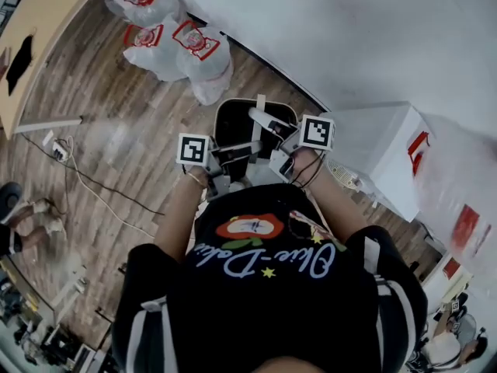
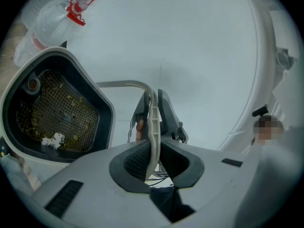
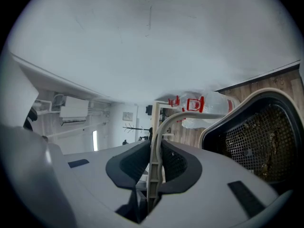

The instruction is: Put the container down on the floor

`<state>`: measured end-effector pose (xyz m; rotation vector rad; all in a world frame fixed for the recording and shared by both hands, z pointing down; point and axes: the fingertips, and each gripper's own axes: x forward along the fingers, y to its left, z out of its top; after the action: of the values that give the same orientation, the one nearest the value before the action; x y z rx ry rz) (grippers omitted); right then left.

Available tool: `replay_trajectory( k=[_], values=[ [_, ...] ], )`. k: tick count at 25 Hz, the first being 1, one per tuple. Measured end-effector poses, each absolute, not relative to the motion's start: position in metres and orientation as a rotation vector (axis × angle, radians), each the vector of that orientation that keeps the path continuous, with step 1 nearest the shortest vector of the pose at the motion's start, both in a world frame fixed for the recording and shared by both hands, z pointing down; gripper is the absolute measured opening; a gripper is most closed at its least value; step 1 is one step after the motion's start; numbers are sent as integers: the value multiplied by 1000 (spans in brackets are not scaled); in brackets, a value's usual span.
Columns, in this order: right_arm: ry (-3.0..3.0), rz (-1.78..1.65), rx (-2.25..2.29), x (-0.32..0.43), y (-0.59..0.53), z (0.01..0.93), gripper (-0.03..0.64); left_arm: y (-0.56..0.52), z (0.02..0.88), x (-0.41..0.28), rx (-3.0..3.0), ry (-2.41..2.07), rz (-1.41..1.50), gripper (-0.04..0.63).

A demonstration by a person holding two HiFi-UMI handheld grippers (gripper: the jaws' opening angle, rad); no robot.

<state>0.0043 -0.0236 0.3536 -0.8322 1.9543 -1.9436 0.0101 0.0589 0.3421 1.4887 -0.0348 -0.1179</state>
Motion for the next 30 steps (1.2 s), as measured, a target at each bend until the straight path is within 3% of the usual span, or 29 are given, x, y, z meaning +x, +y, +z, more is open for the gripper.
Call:
replay_trajectory(
  k=[9, 30],
  values=[
    [1978, -1960, -754, -2, -89, 348, 58, -4, 340, 5, 1507, -51, -143, 52],
    [1959, -1967, -901, 19, -83, 437, 58, 1, 432, 16, 1598, -11, 78, 52]
  ],
)
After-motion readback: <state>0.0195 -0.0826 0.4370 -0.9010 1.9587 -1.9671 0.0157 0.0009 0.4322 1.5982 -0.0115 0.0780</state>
